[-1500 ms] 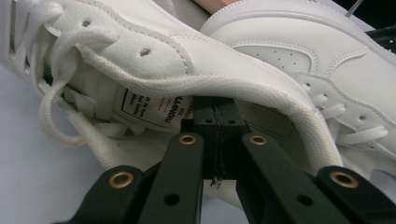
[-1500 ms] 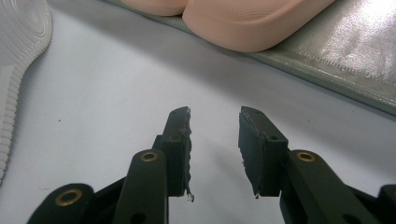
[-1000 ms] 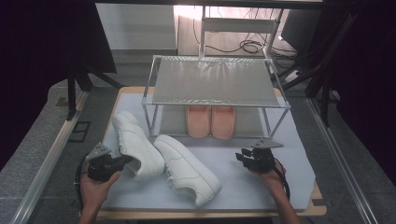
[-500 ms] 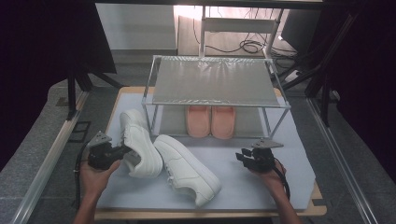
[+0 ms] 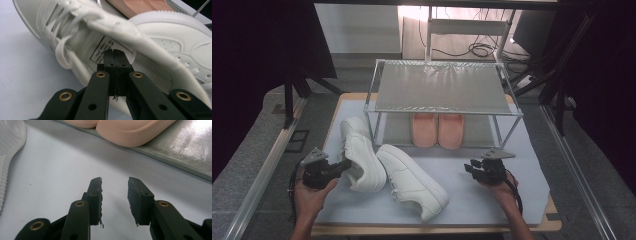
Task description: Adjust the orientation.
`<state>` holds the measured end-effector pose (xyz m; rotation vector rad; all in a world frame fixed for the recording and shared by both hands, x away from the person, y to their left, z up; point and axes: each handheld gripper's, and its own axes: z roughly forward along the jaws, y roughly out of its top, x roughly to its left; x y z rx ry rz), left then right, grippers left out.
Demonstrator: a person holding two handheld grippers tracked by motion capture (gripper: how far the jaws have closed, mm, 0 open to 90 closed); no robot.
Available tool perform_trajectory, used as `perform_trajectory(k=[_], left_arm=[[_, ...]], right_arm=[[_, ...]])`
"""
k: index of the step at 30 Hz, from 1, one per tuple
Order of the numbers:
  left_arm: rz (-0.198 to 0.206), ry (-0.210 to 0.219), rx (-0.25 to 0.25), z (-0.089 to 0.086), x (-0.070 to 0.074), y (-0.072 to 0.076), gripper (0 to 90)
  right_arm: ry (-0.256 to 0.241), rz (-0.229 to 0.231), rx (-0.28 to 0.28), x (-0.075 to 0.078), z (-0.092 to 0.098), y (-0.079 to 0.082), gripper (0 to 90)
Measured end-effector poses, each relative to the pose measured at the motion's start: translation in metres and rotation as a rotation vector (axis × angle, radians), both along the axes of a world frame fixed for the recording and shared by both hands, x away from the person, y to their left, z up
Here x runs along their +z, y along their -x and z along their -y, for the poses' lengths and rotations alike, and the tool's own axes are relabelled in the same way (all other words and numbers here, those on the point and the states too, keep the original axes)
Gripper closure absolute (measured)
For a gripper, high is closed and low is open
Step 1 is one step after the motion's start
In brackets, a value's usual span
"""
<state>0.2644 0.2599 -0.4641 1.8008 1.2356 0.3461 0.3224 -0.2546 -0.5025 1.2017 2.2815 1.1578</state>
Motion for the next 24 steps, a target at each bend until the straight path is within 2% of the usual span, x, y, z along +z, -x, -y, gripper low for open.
perform_trajectory(k=[9, 13, 16, 24], left_arm=[[-0.04, -0.026, -0.01, 0.003, -0.006, 0.001, 90.0], [-0.065, -0.057, -0.008, 0.007, -0.012, -0.001, 90.0], [-0.071, -0.09, 0.014, 0.007, -0.015, -0.002, 90.0], [-0.066, -0.092, 0.067, -0.015, -0.009, -0.005, 90.0]], right_arm=[[0.0, 0.001, 0.0, 0.0, 0.0, 0.0, 64.7], [0.002, -0.001, 0.0, -0.001, 0.0, 0.0, 64.6], [0.002, -0.002, 0.0, -0.001, 0.0, 0.0, 64.7], [0.003, -0.005, -0.004, -0.001, 0.0, -0.001, 64.7]])
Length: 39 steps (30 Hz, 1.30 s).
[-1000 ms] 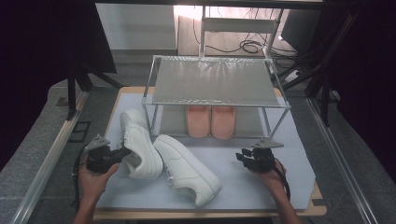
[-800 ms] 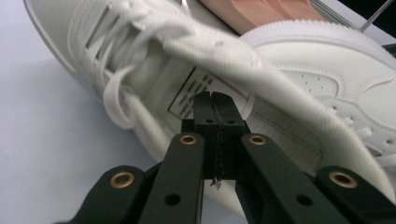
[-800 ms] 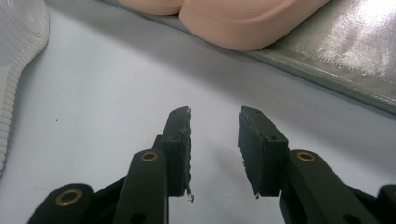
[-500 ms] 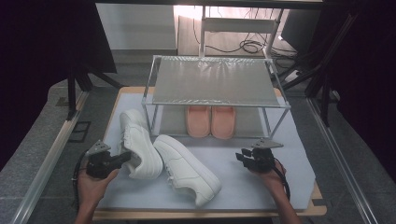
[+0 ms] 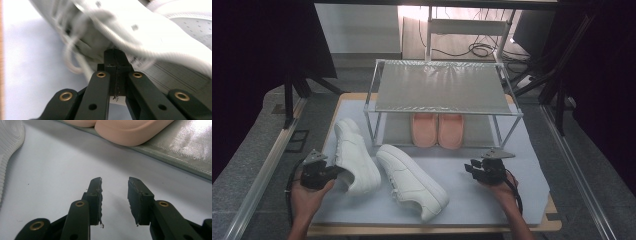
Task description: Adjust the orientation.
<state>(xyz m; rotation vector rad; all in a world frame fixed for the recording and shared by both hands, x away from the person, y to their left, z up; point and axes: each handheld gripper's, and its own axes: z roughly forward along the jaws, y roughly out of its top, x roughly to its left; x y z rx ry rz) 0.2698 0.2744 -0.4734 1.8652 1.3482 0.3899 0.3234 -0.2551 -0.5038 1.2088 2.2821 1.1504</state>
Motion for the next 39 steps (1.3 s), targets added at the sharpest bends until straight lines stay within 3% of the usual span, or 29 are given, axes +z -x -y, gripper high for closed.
perform_trajectory(k=[4, 12, 22, 26, 29, 34, 39], left_arm=[[-0.015, -0.011, 0.002, -0.005, -0.003, 0.0, 90.0], [-0.017, 0.012, 0.028, -0.015, -0.008, 0.002, 90.0], [-0.014, 0.0, 0.05, -0.027, -0.003, -0.011, 90.0], [-0.013, 0.015, 0.052, -0.028, -0.002, -0.012, 90.0], [-0.011, 0.058, 0.043, -0.03, -0.001, -0.01, 90.0], [0.001, 0.088, 0.031, -0.029, 0.003, -0.005, 90.0], [0.02, 0.093, -0.008, -0.017, 0.011, -0.004, 90.0]], right_arm=[[0.003, -0.007, -0.008, -0.002, 0.002, -0.002, 64.7], [0.0, -0.003, -0.006, -0.002, 0.003, -0.001, 64.7], [-0.001, -0.003, -0.009, -0.001, 0.003, -0.001, 64.7], [0.0, -0.002, -0.009, -0.001, 0.004, -0.001, 64.7], [-0.001, -0.001, -0.012, -0.001, 0.004, -0.001, 64.7], [-0.001, -0.001, -0.011, -0.001, 0.004, -0.001, 64.7], [-0.001, -0.002, -0.008, -0.001, 0.003, -0.001, 64.7]])
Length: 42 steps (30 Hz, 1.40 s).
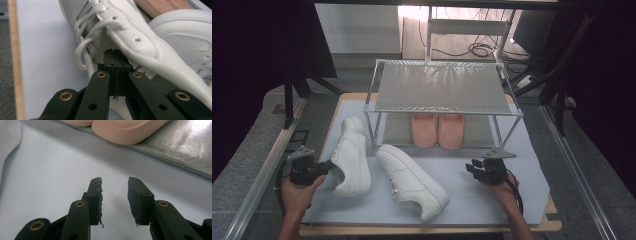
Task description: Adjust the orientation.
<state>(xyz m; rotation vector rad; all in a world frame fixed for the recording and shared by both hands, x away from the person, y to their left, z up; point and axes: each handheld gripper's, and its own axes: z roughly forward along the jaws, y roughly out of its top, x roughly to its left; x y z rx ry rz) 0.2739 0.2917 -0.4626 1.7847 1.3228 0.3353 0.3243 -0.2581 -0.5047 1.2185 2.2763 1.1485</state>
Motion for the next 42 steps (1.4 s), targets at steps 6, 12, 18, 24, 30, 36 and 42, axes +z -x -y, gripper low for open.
perform_trajectory(k=[6, 12, 18, 24, 30, 36, 42], left_arm=[[-0.025, -0.011, -0.023, 0.01, -0.004, -0.008, 90.0], [-0.019, -0.007, -0.042, 0.016, -0.005, -0.004, 90.0], [0.02, -0.029, -0.058, 0.023, 0.009, 0.011, 90.0], [0.051, -0.019, -0.039, 0.016, 0.016, 0.028, 90.0], [0.122, 0.001, -0.071, 0.026, 0.035, 0.047, 90.0], [0.122, 0.003, -0.142, 0.052, 0.039, 0.055, 90.0], [0.092, -0.011, -0.185, 0.074, 0.032, 0.051, 90.0]], right_arm=[[-0.003, 0.004, -0.005, 0.001, 0.002, 0.0, 64.7], [-0.007, 0.003, -0.011, 0.001, 0.004, 0.001, 64.7], [-0.004, 0.005, -0.009, 0.001, 0.004, 0.001, 64.7], [-0.004, 0.001, -0.007, 0.001, 0.003, 0.001, 64.7], [-0.007, 0.003, -0.005, 0.001, 0.002, 0.001, 64.7], [-0.007, 0.003, -0.004, 0.001, 0.002, 0.001, 64.7], [-0.008, 0.002, -0.001, 0.001, 0.002, 0.001, 64.7]])
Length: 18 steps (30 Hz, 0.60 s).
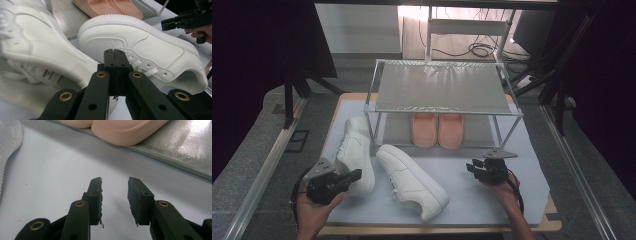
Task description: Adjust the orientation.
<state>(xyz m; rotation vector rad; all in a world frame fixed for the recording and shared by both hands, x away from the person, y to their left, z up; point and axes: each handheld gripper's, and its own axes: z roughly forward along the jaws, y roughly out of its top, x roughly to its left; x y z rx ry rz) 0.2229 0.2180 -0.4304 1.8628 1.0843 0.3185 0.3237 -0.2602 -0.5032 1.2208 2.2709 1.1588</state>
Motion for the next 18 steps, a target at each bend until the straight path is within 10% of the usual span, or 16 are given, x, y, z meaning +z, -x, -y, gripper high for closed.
perform_trajectory(k=[18], left_arm=[[-0.065, -0.084, -0.03, 0.033, -0.031, -0.006, 90.0]], right_arm=[[0.0, 0.004, -0.004, 0.0, 0.001, 0.0, 64.7]])
